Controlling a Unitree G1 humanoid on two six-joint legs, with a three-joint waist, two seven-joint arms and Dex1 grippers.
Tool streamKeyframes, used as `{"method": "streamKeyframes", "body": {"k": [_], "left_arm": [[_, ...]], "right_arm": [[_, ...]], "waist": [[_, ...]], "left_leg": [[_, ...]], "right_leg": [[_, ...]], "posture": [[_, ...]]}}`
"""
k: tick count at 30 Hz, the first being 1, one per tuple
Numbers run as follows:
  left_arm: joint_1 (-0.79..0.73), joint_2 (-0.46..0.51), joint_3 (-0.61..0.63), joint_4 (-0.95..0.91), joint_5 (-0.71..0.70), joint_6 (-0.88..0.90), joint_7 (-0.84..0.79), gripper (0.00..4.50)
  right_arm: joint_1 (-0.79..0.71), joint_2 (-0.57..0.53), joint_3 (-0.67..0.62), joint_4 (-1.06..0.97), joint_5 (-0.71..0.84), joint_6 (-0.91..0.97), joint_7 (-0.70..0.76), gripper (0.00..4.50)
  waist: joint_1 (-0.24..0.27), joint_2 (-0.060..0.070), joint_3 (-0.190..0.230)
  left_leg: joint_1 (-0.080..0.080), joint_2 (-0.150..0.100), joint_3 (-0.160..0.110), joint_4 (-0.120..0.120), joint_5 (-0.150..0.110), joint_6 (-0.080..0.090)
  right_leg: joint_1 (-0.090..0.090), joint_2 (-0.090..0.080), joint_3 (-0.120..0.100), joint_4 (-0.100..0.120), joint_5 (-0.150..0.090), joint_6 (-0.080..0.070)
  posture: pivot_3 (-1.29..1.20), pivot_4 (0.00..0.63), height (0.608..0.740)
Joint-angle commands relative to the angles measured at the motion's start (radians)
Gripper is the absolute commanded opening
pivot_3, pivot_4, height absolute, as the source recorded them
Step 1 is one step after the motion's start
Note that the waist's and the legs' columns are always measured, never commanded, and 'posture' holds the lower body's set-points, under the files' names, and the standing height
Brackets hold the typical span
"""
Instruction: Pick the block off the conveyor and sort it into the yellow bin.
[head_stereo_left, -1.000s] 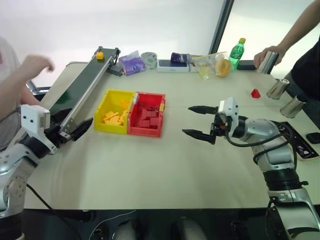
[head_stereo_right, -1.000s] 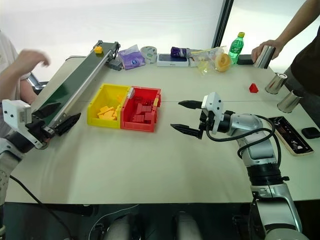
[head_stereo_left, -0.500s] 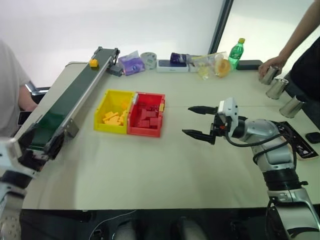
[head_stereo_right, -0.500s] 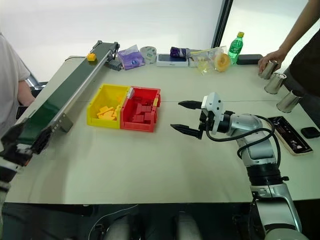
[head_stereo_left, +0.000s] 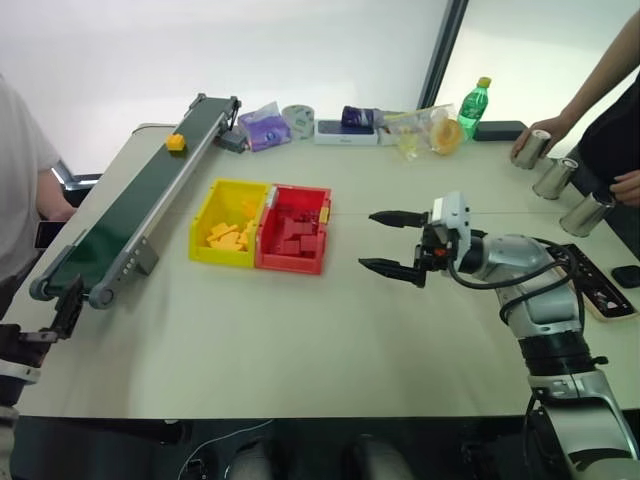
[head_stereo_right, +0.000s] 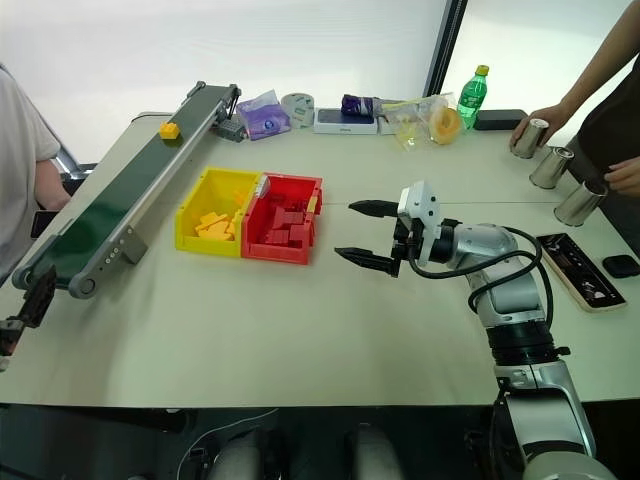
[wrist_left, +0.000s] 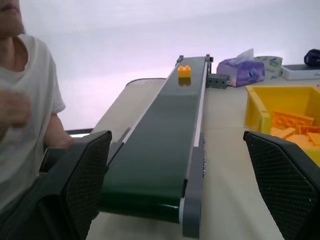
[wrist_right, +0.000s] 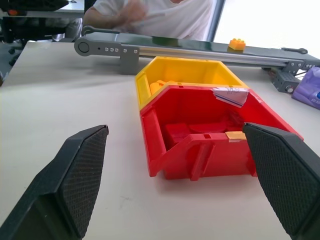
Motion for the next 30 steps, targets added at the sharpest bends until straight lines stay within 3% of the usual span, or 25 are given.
{"method": "streamKeyframes", "body": {"k": [1,14,23,30], "left_arm": [[-0.009,0.029,0.021,0.001,-0.012,-0.010,0.005,4.46],[-0.036,0.075,0.002,0.041,-0.012,0.036,0.018,4.46],[-0.223,0.293,-0.054,0.253,0.031,0.239,0.068,4.46],[-0.455,0.418,-0.167,0.507,0.081,0.241,-0.035,4.46]], "right_arm": [[-0.018,0.005,-0.020,-0.044,0.027,0.001,-0.003,4.50],[-0.015,0.004,-0.014,-0.065,0.026,0.014,-0.023,4.50],[-0.021,0.009,-0.009,-0.057,0.022,0.007,-0.025,4.50],[-0.007,0.006,-0.010,-0.058,0.022,-0.003,-0.023,4.50]], "waist": [[0.000,0.000,0.000],[0.001,0.000,0.000],[0.001,0.000,0.000],[0.003,0.000,0.000]], "left_leg": [[0.000,0.000,0.000,0.000,0.000,0.000],[0.000,0.000,0.000,0.000,0.000,0.000],[0.000,0.000,0.001,-0.001,0.001,-0.001],[-0.001,0.000,0.002,-0.001,0.002,-0.004]], "right_leg": [[0.000,0.000,0.000,0.000,0.000,0.000],[0.000,0.000,0.000,0.000,0.000,0.000],[-0.001,0.000,0.000,0.000,0.000,0.000],[-0.002,0.000,0.000,0.000,0.000,0.000]], "posture": [[0.00,0.150,0.740],[0.00,0.150,0.740],[0.00,0.150,0.740],[0.00,0.150,0.740]]}}
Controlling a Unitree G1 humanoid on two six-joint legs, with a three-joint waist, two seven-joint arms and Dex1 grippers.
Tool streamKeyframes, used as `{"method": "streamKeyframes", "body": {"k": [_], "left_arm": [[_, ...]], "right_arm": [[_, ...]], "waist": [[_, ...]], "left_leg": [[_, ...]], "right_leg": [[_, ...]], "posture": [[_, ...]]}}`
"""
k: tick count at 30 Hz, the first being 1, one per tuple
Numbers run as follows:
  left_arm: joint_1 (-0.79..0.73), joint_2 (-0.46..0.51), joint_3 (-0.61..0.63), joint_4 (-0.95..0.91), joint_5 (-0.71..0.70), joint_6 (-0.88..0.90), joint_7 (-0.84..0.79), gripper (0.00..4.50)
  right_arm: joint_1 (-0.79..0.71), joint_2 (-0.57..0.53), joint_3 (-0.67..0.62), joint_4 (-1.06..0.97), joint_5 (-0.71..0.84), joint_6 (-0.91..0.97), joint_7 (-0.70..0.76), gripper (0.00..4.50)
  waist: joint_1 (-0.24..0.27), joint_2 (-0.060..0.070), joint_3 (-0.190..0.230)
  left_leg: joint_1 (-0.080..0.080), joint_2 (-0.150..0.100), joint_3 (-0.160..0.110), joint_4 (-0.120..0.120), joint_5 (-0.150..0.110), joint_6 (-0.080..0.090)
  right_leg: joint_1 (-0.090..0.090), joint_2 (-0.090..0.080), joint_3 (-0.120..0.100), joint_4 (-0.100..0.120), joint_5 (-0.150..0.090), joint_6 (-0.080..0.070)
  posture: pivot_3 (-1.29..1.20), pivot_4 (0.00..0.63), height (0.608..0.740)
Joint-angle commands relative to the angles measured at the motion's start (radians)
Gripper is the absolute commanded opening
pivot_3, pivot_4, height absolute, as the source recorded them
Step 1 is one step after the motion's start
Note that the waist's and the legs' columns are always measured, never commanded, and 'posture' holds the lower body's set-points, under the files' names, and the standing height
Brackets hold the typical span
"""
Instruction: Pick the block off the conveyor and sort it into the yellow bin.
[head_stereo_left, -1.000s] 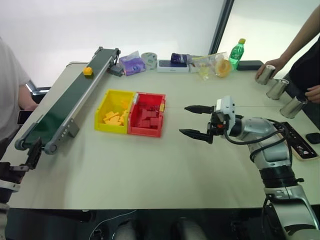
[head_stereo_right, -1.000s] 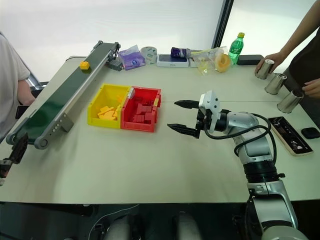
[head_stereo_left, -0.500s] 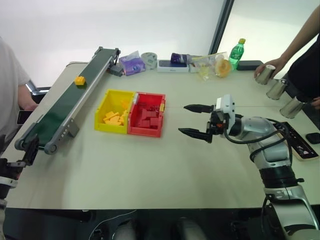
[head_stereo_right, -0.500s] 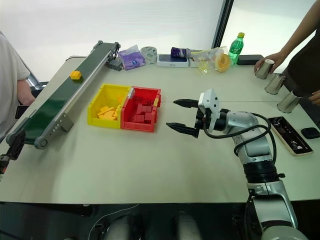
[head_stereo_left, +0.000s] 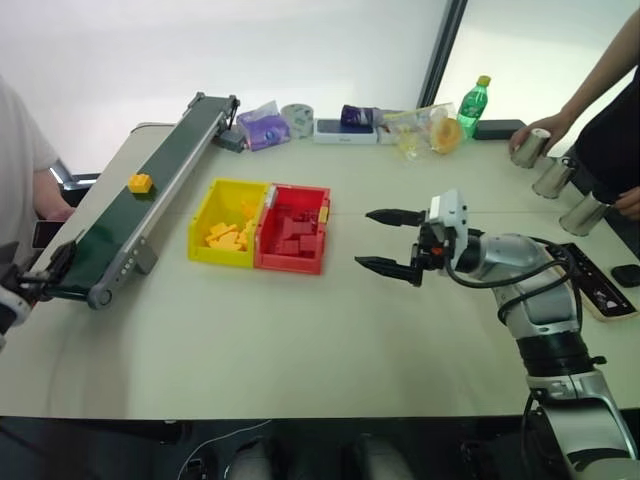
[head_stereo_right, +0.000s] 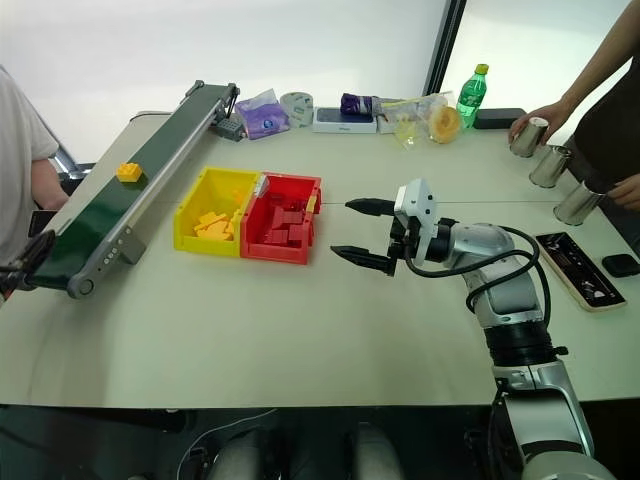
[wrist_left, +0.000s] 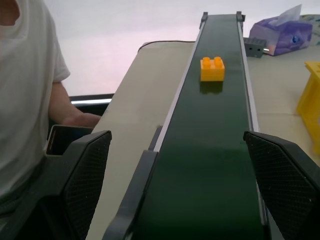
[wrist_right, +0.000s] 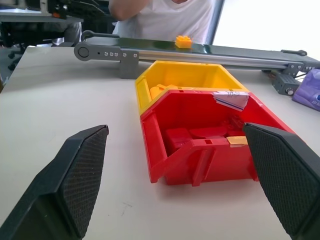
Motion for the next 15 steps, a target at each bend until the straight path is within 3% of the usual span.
{"method": "streamKeyframes", "body": {"k": [1,8,15], "left_arm": [[-0.090,0.069,-0.058,0.115,0.048,-0.025,-0.068,4.46],[-0.228,0.097,-0.141,0.318,0.113,-0.071,-0.153,4.46],[-0.294,0.088,-0.175,0.398,0.131,-0.082,-0.201,4.46]], "right_arm": [[-0.001,-0.005,-0.021,-0.034,0.011,-0.018,0.002,4.50],[0.026,-0.017,-0.027,-0.067,0.014,-0.002,-0.010,4.50],[0.028,-0.022,-0.025,-0.076,0.018,0.009,-0.014,4.50]], "waist": [[0.002,0.000,0.000],[-0.002,0.000,0.000],[0.000,0.000,0.000]], "left_leg": [[0.000,0.000,0.000,0.000,0.000,0.000],[0.000,0.000,0.002,0.000,0.000,0.000],[-0.001,0.000,0.002,0.000,0.000,0.000]], "right_leg": [[0.000,0.000,0.000,0.000,0.000,0.000],[-0.001,0.000,0.000,0.000,0.000,0.000],[-0.002,0.001,0.000,0.001,0.000,0.000]], "posture": [[0.00,0.150,0.740],[0.00,0.150,0.740],[0.00,0.150,0.740]]}}
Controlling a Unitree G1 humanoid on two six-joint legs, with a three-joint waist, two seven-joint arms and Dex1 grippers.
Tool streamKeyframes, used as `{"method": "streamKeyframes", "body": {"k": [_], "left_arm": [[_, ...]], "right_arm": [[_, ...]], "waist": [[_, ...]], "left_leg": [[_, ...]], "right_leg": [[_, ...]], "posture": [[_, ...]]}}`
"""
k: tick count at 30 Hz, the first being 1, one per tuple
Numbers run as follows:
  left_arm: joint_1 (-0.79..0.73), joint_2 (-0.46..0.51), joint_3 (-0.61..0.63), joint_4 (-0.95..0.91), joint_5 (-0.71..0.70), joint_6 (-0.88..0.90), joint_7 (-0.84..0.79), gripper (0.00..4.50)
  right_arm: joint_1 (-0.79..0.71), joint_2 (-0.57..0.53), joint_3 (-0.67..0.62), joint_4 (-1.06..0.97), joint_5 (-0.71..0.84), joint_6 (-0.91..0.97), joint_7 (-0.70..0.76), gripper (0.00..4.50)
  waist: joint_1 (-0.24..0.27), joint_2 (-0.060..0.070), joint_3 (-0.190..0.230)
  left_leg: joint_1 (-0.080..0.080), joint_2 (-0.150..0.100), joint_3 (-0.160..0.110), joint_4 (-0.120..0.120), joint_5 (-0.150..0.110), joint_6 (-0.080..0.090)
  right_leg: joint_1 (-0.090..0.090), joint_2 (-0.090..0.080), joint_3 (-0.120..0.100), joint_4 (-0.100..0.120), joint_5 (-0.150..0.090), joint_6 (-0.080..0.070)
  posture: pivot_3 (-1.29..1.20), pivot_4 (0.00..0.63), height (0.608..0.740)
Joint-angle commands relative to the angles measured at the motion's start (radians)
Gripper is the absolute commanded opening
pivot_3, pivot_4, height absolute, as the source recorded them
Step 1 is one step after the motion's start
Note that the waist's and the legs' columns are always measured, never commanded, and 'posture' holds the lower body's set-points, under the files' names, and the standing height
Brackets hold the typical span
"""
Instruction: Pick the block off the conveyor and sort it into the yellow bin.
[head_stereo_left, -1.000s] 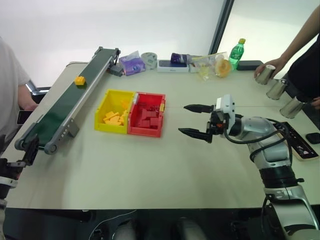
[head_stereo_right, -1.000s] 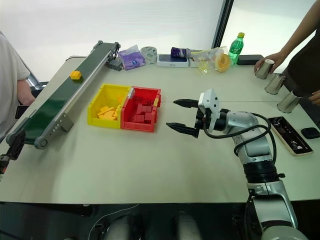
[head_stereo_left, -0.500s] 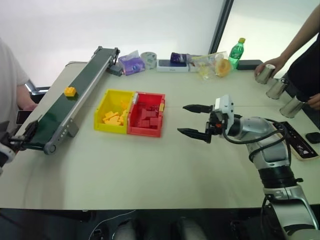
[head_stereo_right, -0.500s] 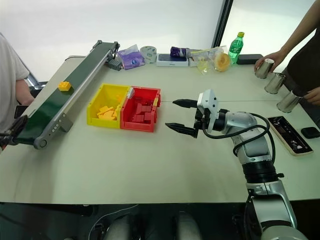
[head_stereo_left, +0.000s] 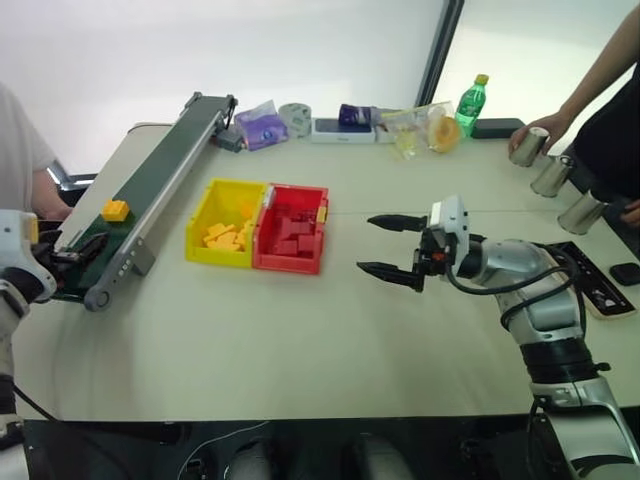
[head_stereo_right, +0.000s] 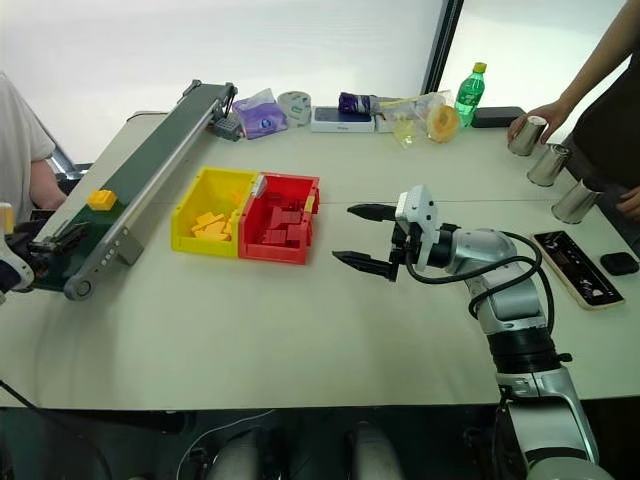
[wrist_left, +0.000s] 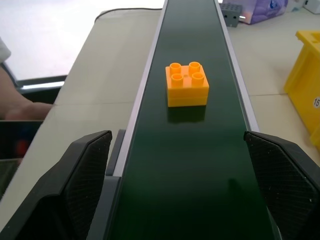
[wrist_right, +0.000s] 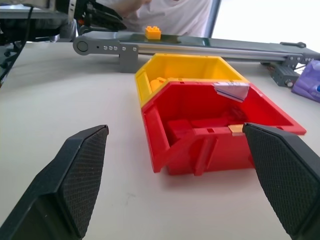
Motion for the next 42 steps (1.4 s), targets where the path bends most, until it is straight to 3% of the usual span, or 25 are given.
{"method": "streamKeyframes", "body": {"k": [1,7,9,13,14,23,27,31,38,42], "left_arm": [[-0.035,0.019,0.005,0.007,0.004,-0.015,-0.023,4.46],[-0.021,0.001,0.008,0.000,0.005,-0.004,-0.041,4.46],[-0.008,-0.004,0.013,-0.004,0.010,0.000,-0.027,3.65],[0.029,-0.014,0.017,-0.017,0.011,0.016,-0.014,1.54],[0.040,-0.018,0.023,-0.026,0.003,0.028,-0.012,1.24],[0.031,-0.069,0.118,-0.315,-0.172,0.131,0.011,1.26],[-0.049,-0.112,0.046,-0.425,-0.208,0.178,0.046,1.26],[-0.187,-0.214,-0.066,-0.407,-0.163,0.177,0.121,1.26],[-0.371,-0.429,-0.276,-0.146,0.052,0.048,0.264,1.26],[-0.427,-0.449,-0.294,-0.045,0.089,-0.034,0.231,3.19]], "right_arm": [[-0.007,-0.008,-0.023,-0.034,0.015,-0.002,-0.002,4.50],[-0.007,-0.012,-0.026,-0.028,0.016,-0.003,0.004,4.50],[-0.005,-0.014,-0.027,-0.023,0.015,-0.007,0.007,4.50],[-0.007,-0.017,-0.030,-0.017,0.013,-0.010,0.008,4.50],[-0.009,-0.018,-0.032,-0.015,0.013,-0.010,0.008,4.50],[-0.010,-0.020,-0.035,-0.021,0.015,-0.005,0.001,4.50],[-0.022,-0.012,-0.026,-0.031,0.015,0.006,-0.012,4.50],[-0.036,-0.005,-0.021,-0.028,0.013,0.009,-0.020,4.50],[-0.003,-0.007,-0.035,-0.059,0.016,0.005,-0.042,4.50],[0.042,-0.018,-0.049,-0.085,0.015,-0.002,-0.055,4.50]], "waist": [[0.001,0.000,0.000],[0.001,0.000,0.000],[0.001,0.000,0.000],[0.000,0.000,0.000],[0.000,0.000,0.000],[0.006,-0.001,0.000],[0.004,0.000,0.000],[0.006,0.000,0.000],[0.007,0.000,0.000],[0.000,-0.001,0.000]], "left_leg": [[0.000,0.000,0.000,0.000,0.000,0.000],[0.000,0.000,0.000,0.000,0.000,0.000],[0.000,0.000,0.000,0.000,0.000,0.000],[0.000,0.000,0.000,0.000,0.000,0.000],[0.000,0.000,0.000,0.000,0.000,0.000],[-0.001,0.000,-0.001,0.002,0.000,0.000],[0.000,0.000,-0.002,0.002,0.000,0.000],[0.000,-0.002,-0.002,0.003,0.000,0.000],[0.000,-0.004,-0.002,0.003,0.000,0.000],[0.000,-0.003,-0.001,0.003,0.000,0.000]], "right_leg": [[0.000,0.000,0.000,0.000,0.000,0.000],[0.000,0.000,0.000,0.000,0.000,0.000],[0.000,0.000,0.000,0.000,0.000,0.000],[0.000,0.000,0.000,0.001,0.000,0.000],[0.000,0.000,0.000,0.001,0.000,0.000],[0.001,-0.001,0.000,0.001,0.000,0.000],[0.001,0.000,0.000,0.001,0.000,0.000],[0.002,0.001,0.000,0.002,0.000,0.001],[0.002,0.002,0.000,0.002,0.000,0.001],[0.001,0.003,0.000,0.001,0.000,0.001]], "posture": [[0.00,0.150,0.740],[0.00,0.150,0.740],[0.00,0.150,0.740],[0.00,0.150,0.740],[0.00,0.150,0.740],[0.00,0.150,0.740],[0.00,0.150,0.740],[0.00,0.150,0.740],[0.00,0.150,0.740],[0.00,0.150,0.740]]}}
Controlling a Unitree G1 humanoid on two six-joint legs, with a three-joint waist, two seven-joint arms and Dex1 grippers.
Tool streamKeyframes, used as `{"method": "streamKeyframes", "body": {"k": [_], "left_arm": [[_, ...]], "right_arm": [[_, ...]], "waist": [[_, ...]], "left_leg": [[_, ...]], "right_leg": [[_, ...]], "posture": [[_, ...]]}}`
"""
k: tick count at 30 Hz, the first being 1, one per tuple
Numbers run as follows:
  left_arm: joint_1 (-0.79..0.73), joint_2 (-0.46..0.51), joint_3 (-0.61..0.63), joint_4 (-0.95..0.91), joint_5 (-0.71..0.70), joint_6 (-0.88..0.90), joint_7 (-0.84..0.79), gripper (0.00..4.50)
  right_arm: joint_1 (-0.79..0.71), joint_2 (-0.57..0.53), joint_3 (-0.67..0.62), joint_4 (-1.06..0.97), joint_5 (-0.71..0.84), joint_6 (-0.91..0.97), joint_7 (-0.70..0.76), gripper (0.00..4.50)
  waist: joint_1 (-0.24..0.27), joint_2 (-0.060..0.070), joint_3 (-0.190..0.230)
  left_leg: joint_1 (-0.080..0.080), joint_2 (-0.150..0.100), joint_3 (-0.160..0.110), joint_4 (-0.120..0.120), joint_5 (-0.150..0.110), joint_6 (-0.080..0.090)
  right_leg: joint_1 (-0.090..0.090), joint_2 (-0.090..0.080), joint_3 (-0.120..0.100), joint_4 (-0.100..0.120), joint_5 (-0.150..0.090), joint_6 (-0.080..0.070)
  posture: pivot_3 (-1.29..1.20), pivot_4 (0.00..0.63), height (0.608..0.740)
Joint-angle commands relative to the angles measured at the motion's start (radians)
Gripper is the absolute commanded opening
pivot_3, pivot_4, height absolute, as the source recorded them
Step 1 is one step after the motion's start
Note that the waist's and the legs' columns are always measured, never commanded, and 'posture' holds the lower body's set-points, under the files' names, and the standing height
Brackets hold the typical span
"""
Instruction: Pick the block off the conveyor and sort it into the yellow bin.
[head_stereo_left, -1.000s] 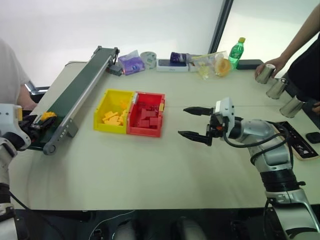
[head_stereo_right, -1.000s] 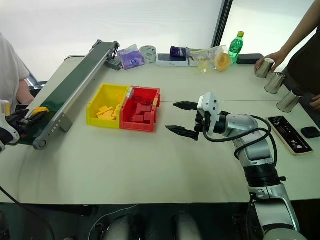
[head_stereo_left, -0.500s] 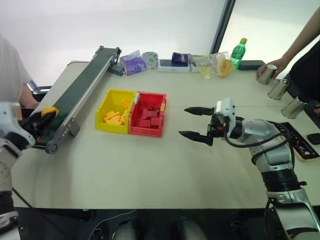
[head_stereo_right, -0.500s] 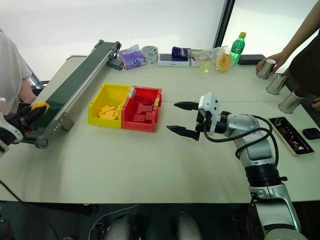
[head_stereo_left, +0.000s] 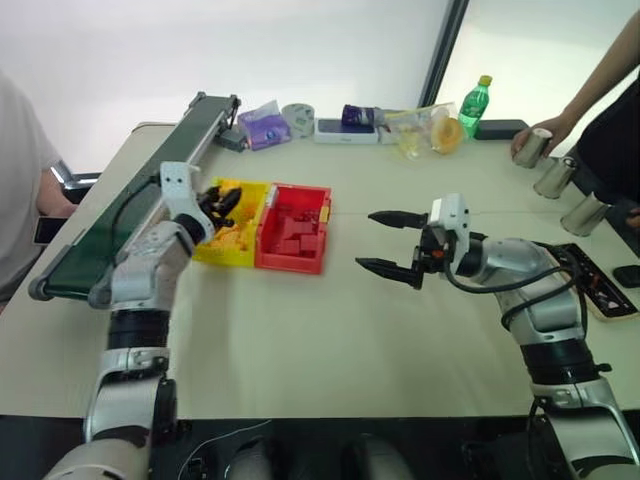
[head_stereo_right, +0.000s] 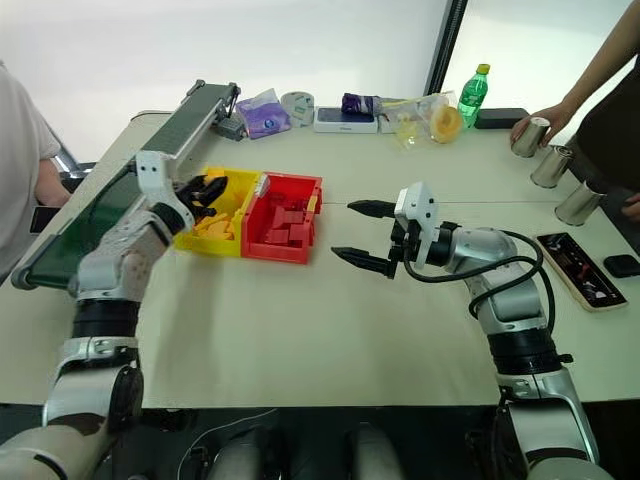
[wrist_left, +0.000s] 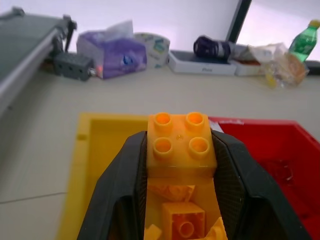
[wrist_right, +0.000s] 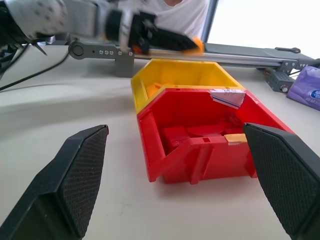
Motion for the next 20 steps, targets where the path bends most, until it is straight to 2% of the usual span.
{"method": "streamKeyframes", "body": {"k": [1,2,3,6,10,15,20], "left_arm": [[-0.050,0.026,-0.005,0.030,0.053,-0.091,-0.024,3.68],[-0.048,0.029,0.003,0.022,0.043,-0.091,-0.038,4.18],[-0.042,0.033,0.011,0.004,0.030,-0.097,-0.058,4.48],[0.004,0.067,0.056,-0.071,-0.015,-0.085,-0.103,4.48],[0.142,0.157,0.099,-0.281,-0.111,0.015,-0.214,4.48],[0.416,0.306,0.261,-0.555,-0.295,0.174,-0.335,4.48],[0.603,0.392,0.370,-0.618,-0.280,0.178,-0.356,4.48]], "right_arm": [[0.027,-0.014,-0.040,-0.058,0.014,-0.015,-0.013,4.50],[0.033,-0.014,-0.043,-0.064,0.016,-0.013,-0.017,4.50],[0.039,-0.015,-0.045,-0.068,0.016,-0.012,-0.019,4.50],[0.050,-0.016,-0.047,-0.075,0.016,-0.012,-0.023,4.50],[0.045,-0.015,-0.044,-0.071,0.015,-0.012,-0.022,4.50],[0.009,-0.016,-0.032,-0.033,0.010,-0.017,0.001,4.50],[-0.021,-0.009,-0.019,-0.007,0.007,-0.018,0.020,4.50]], "waist": [[-0.002,0.000,0.000],[-0.003,0.000,0.000],[-0.003,0.000,0.000],[-0.003,0.000,0.000],[-0.005,0.001,0.000],[-0.004,0.001,0.000],[0.002,0.001,0.000]], "left_leg": [[0.000,0.000,0.000,0.000,0.000,0.000],[0.000,0.000,0.000,-0.001,0.000,0.000],[0.000,0.000,0.000,-0.001,0.000,-0.001],[0.000,0.000,0.000,-0.001,0.000,-0.001],[0.000,0.003,0.000,-0.001,0.000,-0.001],[0.000,0.004,0.000,-0.001,0.001,-0.001],[0.001,0.003,-0.001,0.000,0.001,-0.001]], "right_leg": [[0.000,0.000,0.000,0.000,0.000,0.000],[0.000,0.000,0.000,0.000,0.000,0.000],[-0.001,0.000,0.000,0.000,0.000,0.000],[-0.001,0.000,0.000,0.000,0.000,0.000],[-0.001,-0.001,0.001,0.000,0.000,0.000],[-0.001,-0.001,0.001,0.000,0.000,0.000],[0.001,-0.002,0.001,0.000,0.000,0.000]], "posture": [[0.00,0.150,0.740],[0.00,0.150,0.740],[0.00,0.150,0.740],[0.00,0.150,0.740],[0.00,0.150,0.740],[0.00,0.150,0.740],[0.00,0.150,0.740]]}}
